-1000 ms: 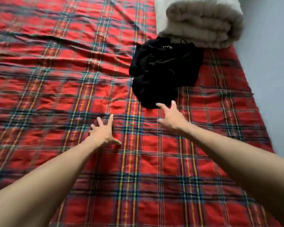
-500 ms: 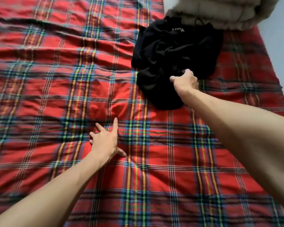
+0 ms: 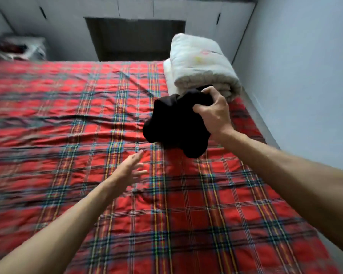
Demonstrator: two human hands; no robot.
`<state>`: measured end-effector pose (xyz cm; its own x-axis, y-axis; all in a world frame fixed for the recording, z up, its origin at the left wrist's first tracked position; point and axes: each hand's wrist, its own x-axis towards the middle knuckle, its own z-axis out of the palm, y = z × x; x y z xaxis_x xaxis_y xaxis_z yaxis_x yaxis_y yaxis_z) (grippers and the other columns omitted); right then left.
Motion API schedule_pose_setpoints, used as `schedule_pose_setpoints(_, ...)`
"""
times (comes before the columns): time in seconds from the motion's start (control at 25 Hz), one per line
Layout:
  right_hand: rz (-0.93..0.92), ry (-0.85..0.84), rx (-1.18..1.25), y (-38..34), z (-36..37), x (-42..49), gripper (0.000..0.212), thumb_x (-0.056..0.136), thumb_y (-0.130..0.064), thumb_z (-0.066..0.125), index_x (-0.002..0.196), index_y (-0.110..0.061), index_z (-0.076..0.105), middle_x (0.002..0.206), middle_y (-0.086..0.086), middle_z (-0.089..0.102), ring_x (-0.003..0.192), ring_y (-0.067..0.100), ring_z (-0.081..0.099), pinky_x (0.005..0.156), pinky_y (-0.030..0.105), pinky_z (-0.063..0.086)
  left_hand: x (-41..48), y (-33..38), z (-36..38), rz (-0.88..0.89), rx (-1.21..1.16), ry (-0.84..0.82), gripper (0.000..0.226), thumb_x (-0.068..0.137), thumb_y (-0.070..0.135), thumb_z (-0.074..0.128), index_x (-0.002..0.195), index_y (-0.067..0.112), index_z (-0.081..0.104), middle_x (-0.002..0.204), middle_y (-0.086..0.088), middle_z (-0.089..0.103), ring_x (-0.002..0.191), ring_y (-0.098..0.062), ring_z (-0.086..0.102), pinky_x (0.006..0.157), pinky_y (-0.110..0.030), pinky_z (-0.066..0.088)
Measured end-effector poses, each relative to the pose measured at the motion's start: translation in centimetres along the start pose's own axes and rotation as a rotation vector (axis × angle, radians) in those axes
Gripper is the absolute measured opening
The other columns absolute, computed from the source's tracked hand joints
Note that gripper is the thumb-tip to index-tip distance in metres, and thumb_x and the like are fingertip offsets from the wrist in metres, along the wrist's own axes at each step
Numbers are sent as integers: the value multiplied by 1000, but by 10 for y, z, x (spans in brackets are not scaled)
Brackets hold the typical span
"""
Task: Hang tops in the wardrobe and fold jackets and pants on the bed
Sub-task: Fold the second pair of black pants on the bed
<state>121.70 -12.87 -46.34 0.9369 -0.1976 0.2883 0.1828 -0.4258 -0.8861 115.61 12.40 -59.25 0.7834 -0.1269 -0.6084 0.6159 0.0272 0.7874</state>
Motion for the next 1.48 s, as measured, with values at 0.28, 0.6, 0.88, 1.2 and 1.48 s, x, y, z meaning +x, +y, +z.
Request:
schedule_pose_setpoints(0.28, -292, -181, 69, -203, -62, -92, 33, 63, -13, 73, 93, -22, 61, 83, -8, 63, 80, 7, 58, 74, 27, 47, -253, 211, 47, 301, -53, -243, 28, 83, 26, 63, 105, 7, 64, 82, -8, 71, 67, -15, 69, 61, -25, 57)
schedule_pose_setpoints(0.6, -85, -695, 40, -304, -114, -177, 14, 86, -13, 73, 97, -5, 69, 76, 13, 72, 63, 22, 64, 60, 31, 55, -400, 226, -1, 777, 800, 144, 29, 84, 2, 71, 106, 20, 66, 88, 4, 68, 78, -6, 62, 75, -17, 49)
schedule_pose_setpoints(0.88, -32, -1126, -389, -204, -42, -282, 18, 94, -20, 65, 80, -9, 67, 75, 6, 73, 64, 8, 65, 63, 23, 49, -388, 75, -91, 256, 774, 284, 17, 94, 12, 62, 93, -2, 71, 78, -6, 62, 72, -16, 56, 58, -24, 37)
schedule_pose_setpoints(1.2, 395, -724, 28, -174, -1, -268, 33, 100, -7, 44, 67, -8, 49, 62, 7, 49, 53, 18, 45, 47, 23, 40, -391, 48, -131, 148, -161, 321, 18, 98, -5, 45, 92, 3, 60, 75, -10, 68, 58, -11, 68, 54, -19, 55)
schedule_pose_setpoints(1.48, 955, -87, -151, -58, -65, -277, 11, 95, -5, 46, 87, -7, 54, 73, 9, 53, 39, 10, 54, 40, 18, 43, -334, 11, -110, 64, -63, 312, 10, 96, 5, 55, 105, 9, 59, 98, -11, 70, 73, -21, 70, 69, -30, 59)
